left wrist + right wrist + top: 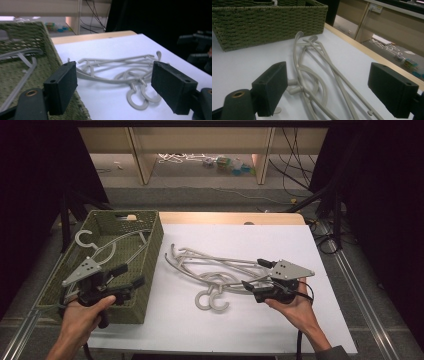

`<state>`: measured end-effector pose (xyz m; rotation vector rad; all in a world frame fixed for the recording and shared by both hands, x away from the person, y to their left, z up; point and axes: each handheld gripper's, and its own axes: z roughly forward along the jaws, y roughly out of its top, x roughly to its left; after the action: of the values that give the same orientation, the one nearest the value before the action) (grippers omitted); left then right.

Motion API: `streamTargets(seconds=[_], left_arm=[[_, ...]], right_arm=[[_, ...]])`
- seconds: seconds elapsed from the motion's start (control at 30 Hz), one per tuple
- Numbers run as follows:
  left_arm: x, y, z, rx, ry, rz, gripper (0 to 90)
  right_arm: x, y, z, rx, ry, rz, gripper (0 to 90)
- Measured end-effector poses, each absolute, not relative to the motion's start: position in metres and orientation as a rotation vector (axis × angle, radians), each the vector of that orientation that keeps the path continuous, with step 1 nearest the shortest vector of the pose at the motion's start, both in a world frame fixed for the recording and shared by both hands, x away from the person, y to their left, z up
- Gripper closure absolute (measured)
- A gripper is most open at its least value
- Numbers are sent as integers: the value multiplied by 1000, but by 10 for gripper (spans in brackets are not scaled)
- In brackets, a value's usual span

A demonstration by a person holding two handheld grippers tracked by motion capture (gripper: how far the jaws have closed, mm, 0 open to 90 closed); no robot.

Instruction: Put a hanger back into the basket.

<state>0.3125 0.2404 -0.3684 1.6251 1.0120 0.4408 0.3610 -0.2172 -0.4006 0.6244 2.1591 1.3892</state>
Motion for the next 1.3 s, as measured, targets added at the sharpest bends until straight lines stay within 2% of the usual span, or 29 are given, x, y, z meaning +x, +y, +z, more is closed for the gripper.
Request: streamTargets(seconds=[0.43,0.7,0.83,1.03,1.3], left_arm=[[304,210,-393,1668,876,492,207],[294,184,-413,1703,803,477,198],[292,181,-420,1726,760,540,198],[294,188,-423,1699,793,572,199],[295,190,-426,1679,803,562,198]], right_arm=[[364,-218,-409,639,2177,1389,167],[362,-221,-412,661,2184,1386,164],[361,-220,-413,677,2182,1401,162],[360,-217,-416,665,2166,1421,162],[360,-216,-416,688,2174,1408,160]])
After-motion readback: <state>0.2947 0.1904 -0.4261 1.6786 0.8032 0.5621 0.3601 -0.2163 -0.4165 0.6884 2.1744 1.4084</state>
